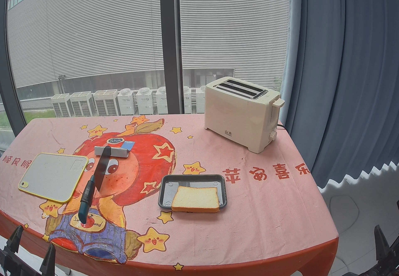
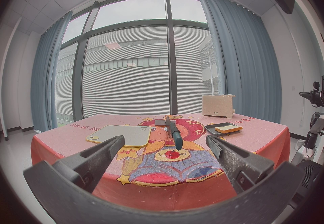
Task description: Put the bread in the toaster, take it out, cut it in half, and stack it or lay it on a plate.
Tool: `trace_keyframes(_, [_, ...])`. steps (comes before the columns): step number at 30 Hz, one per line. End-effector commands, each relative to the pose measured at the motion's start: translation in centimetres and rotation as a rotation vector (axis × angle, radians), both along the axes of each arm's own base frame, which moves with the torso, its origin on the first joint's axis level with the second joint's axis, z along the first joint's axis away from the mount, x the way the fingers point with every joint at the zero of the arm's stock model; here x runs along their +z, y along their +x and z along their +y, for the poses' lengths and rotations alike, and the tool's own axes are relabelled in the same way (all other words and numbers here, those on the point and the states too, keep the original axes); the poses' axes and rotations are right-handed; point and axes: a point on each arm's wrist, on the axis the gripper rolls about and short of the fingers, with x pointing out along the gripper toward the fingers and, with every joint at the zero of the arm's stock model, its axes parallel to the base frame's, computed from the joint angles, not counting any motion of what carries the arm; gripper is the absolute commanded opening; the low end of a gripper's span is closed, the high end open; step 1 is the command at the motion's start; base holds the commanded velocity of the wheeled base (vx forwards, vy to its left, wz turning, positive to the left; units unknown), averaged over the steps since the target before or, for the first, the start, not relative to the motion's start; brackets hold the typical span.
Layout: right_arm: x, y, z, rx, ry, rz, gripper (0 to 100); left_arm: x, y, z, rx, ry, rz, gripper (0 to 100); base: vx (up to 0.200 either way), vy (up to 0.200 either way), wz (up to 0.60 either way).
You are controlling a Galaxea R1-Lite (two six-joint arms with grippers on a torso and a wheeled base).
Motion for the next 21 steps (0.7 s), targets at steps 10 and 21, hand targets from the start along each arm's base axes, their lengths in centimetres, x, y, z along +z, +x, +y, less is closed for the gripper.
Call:
trace_keyframes(10, [0.37,0.63,0.14,0.061,0.026,0.071,100,-0.42,0.06,0.0,-0.001,0.0,0.009,100,0.0,0.0,0.0])
trace_keyframes(21, [0.82,1.19,0.27,0.117,0.026,0.122,100,-0.42,0.06,0.0,-0.001,0.0,0.009,100,0.0,0.0,0.0])
